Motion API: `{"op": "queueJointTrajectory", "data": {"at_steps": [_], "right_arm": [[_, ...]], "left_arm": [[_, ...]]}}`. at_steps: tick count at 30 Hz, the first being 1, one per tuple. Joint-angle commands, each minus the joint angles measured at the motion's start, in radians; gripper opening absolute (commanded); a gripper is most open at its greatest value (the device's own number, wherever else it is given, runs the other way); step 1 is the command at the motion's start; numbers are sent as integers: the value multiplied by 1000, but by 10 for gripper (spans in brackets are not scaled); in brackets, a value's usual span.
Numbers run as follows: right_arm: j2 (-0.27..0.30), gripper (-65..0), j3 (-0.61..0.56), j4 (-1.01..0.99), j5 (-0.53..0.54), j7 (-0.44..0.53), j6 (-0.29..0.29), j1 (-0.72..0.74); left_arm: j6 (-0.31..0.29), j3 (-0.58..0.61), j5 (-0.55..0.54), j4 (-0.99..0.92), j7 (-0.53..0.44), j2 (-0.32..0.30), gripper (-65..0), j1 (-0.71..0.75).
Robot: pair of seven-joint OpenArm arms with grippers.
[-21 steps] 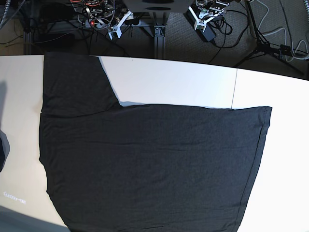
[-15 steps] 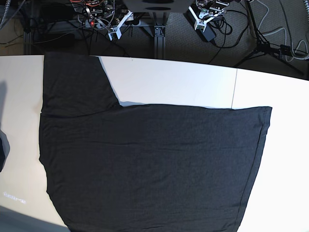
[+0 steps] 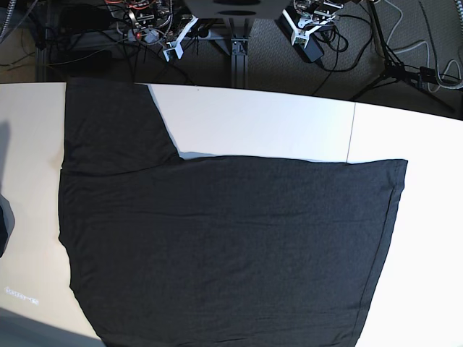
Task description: Fold the T-shirt properly
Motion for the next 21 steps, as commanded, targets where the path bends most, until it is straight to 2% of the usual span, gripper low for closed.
{"op": "queueJointTrajectory", "data": {"at_steps": [1,12,16,21], "right_arm": [[0,-650,-2,5,1,8,-40,-2],[2,-650,-2,22,5,8,-37,-3],[21,-650,-5,24,5,8,57,-20],[56,-650,-62,89,4,8,66,-108]], "left_arm": [[-23,2,0,4,-8,2,-485,6],[-22,2,0,4,-30,2,-484,6],[-23,2,0,4,-40,-2,-486,10],[-85,2,-9,44,-56,-22,-487,56]]}}
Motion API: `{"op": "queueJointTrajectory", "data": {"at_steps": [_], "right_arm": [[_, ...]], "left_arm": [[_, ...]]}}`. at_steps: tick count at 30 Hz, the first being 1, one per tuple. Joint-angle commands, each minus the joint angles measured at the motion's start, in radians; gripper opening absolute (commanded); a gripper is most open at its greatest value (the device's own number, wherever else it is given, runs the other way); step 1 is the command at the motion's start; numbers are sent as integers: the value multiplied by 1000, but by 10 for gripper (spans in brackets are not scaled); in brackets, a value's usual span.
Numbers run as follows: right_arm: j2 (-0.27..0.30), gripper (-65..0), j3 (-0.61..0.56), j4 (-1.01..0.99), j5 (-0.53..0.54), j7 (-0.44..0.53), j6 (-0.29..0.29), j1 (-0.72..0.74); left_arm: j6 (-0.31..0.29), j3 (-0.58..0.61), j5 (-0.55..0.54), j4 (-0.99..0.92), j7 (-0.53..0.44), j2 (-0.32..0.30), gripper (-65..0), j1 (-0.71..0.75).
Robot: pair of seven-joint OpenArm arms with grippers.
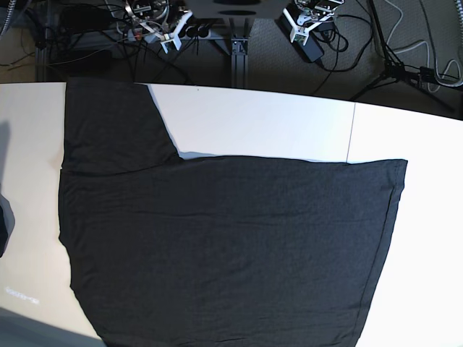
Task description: Fold the T-shirt properly
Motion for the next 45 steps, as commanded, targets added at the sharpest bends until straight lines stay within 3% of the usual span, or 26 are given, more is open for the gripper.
{"op": "queueJointTrajectory", "data": {"at_steps": [1,8,11,16,20,24,30,33,36,39,42,45], "right_arm": [[16,-650,-20,27,1,8,39,-32],[98,-650,-170,310,8,8,40,-259],[151,-650,-209,481,61,8,45,-360],[274,-650,-217,795,183,6,51,-537],[373,-650,-201,1046,224,4,54,-679],[436,-644,-142,1287,266,4,54,-815],[457,-449,19,1526,410,-2,54,-908],[456,-424,129,1567,536,-23,53,-888],[456,-386,243,1572,680,-148,50,-827],[456,-320,349,1558,812,-278,-1,-761],[456,-294,423,1526,883,-314,-35,-714],[456,-293,446,1468,937,-386,-36,-670]], "left_arm": [[-27,2,-21,26,-14,-14,-487,24],[-88,-86,-64,317,-19,-97,-487,209],[-137,-186,-116,480,74,-124,-491,293],[-275,-400,-163,824,269,-148,-491,440],[-322,-531,-293,1118,375,-178,-492,552],[-325,-640,-351,1390,435,-205,-491,666],[-325,-740,-405,1652,474,-219,-491,776],[-325,-751,-404,1694,477,-227,-490,780],[-328,-750,-391,1696,440,-249,-490,781],[-328,-752,-364,1696,421,-264,-490,780],[-328,-752,-348,1696,418,-268,-487,780],[-328,-752,-348,1696,418,-269,-407,780]]}}
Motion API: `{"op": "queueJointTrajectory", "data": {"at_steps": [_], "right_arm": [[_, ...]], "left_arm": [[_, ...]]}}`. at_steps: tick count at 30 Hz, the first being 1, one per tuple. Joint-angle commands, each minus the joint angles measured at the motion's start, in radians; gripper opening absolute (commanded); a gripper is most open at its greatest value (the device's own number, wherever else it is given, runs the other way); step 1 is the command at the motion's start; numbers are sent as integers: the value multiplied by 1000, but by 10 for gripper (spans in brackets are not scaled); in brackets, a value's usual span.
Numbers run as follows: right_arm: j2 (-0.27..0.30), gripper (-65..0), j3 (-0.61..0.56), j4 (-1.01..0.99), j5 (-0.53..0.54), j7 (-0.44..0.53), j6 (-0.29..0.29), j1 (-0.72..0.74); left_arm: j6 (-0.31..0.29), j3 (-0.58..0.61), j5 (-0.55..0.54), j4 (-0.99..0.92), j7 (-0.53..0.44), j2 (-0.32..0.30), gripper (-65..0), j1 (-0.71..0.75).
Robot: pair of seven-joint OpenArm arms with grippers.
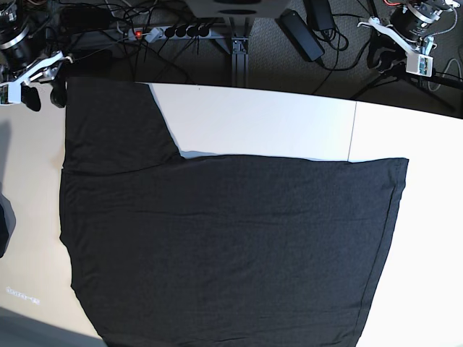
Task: Fold the T-shirt properly
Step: 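Reach both grippers to the shirt's shoulder corners and grasp them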
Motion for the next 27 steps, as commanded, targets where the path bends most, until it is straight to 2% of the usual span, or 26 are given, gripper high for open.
{"op": "queueJointTrajectory", "data": {"at_steps": [1,3,7,10,13,21,27], "right_arm": [[9,-293,11,-13,21,2,-37,8],[9,-293,11,-74,50,-23,-37,39],[9,-293,11,-197,88,-32,-32,92],[9,-294,10,-250,117,-55,15,124],[9,-294,3,-258,146,-87,27,136],[9,-294,-7,-252,146,-87,42,141],[-5,-294,-55,-253,126,-87,42,163]], "left_arm": [[-14,-6,-9,16,-18,-11,-375,11],[-14,-6,-9,16,-18,-21,-334,11],[-13,-6,-9,16,4,-42,-332,11],[-13,-13,-10,16,21,-47,-331,5],[-9,-29,-22,16,54,-50,-331,-14],[-10,-99,-63,15,72,-87,-317,-62],[-10,-112,-43,8,77,-116,-315,-121]]}}
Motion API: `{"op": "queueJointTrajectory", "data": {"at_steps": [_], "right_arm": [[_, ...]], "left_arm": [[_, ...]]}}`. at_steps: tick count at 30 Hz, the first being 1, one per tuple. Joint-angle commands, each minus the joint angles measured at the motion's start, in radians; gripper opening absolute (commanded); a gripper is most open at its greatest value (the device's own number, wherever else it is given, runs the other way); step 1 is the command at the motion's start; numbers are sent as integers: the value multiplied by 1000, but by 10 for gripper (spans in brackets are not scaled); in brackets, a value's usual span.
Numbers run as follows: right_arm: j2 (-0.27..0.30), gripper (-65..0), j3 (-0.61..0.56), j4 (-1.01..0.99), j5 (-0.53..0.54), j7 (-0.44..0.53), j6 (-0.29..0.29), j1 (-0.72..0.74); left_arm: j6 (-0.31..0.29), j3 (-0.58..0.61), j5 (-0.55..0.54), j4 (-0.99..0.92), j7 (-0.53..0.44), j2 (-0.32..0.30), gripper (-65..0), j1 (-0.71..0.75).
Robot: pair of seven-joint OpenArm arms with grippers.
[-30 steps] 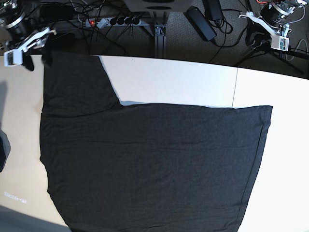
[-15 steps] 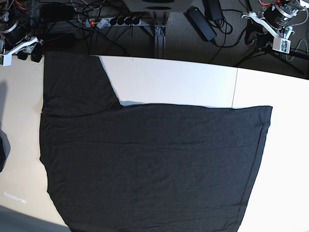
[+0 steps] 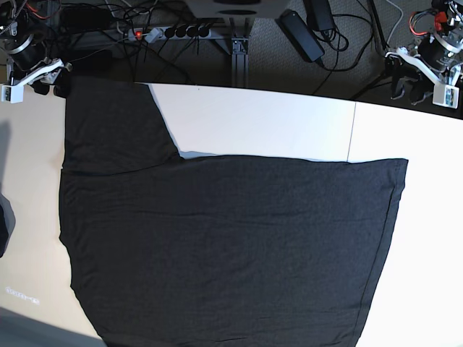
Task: Fold the T-shirt properly
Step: 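Reach both grippers to the shirt's shoulder corners and grasp them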
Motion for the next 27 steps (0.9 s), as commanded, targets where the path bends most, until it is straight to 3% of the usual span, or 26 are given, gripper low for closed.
{"op": "queueJointTrajectory", "data": {"at_steps": [1,5,17,27], "right_arm": [[9,-294,-7,12,-8,2,27,5],[-2,-294,-61,10,-39,3,27,21],[-2,-294,-108,10,-47,3,27,42],[-2,-294,-108,10,-48,3,27,43]], "left_arm": [[-10,-9,-4,3,-14,-19,-303,-3],[-7,-9,-5,-83,-15,-39,-259,-67],[-7,0,-38,-360,-2,-132,-259,-348],[-19,124,-65,-558,27,-144,-259,-523]]}}
